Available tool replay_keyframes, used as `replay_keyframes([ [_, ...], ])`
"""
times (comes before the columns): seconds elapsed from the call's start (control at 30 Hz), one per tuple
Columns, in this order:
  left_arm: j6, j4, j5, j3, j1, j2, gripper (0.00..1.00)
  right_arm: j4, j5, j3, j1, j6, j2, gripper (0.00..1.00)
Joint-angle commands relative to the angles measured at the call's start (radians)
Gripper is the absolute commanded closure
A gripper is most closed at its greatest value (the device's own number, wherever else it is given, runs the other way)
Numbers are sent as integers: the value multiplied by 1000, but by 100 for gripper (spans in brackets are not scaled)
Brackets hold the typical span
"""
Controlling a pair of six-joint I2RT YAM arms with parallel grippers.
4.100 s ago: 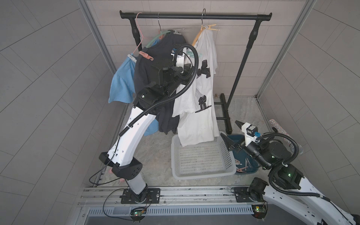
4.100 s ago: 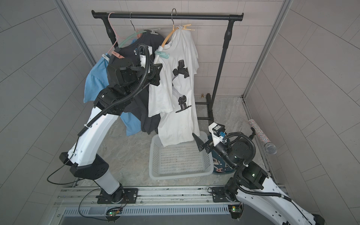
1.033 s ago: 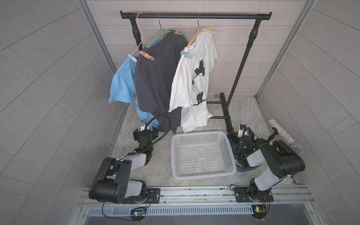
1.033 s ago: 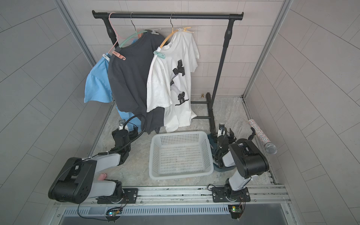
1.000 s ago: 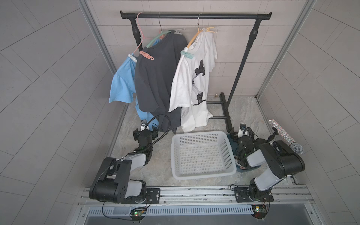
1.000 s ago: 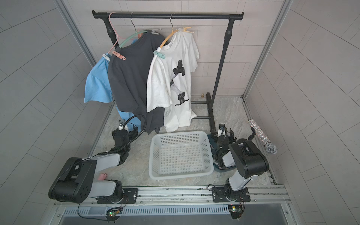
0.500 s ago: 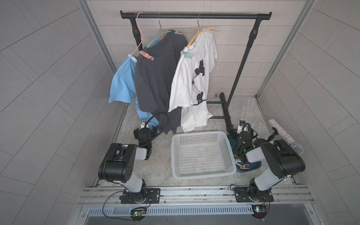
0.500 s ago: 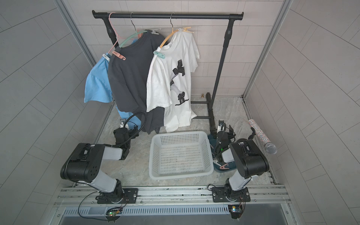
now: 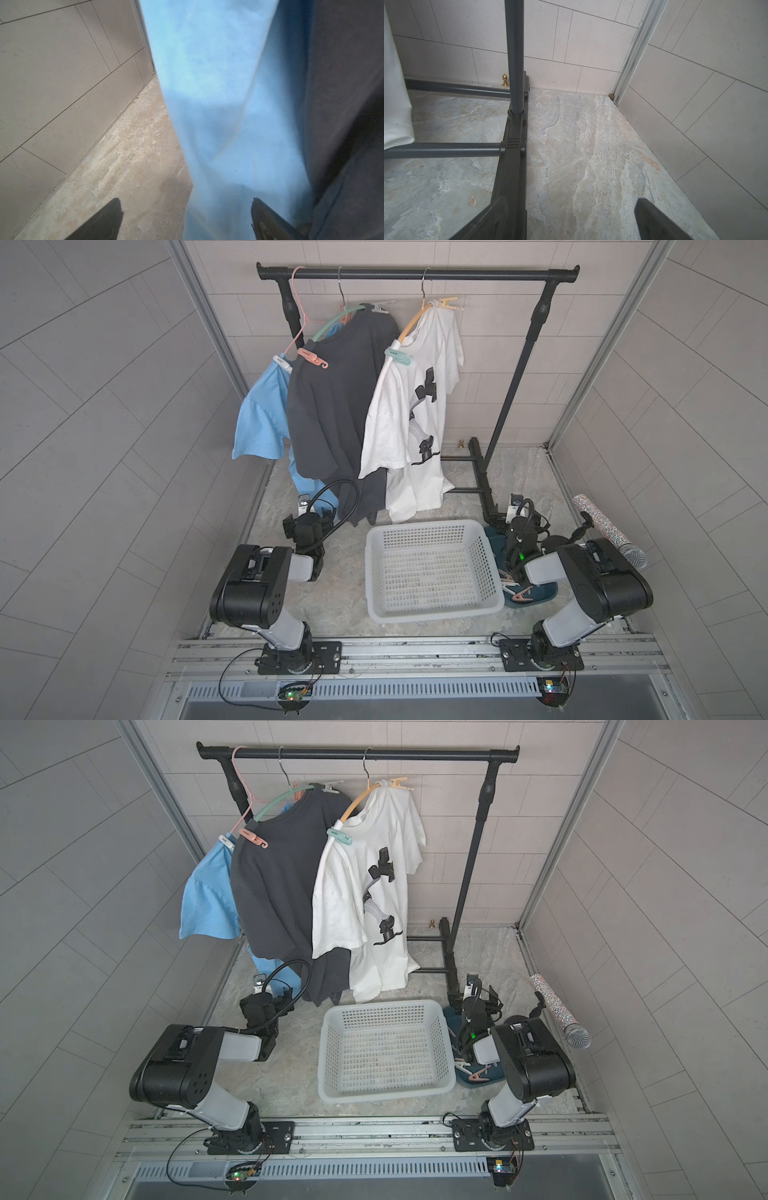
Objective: Use clothespins to secure the t-shirt on both sides of the hanger
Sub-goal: Reset both arms
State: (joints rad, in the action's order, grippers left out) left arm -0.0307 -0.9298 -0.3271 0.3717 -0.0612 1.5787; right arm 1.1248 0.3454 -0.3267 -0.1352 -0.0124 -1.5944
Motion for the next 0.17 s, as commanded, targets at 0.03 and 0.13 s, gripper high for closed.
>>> replay_keyframes([
  [0.03,-11,-25,-12,7,1,7,0,-71,4,-3,8,2,9,0],
  [0.13,-11,-26,-11,7,1,7,0,-12,6,25,-1,-10,9,0],
])
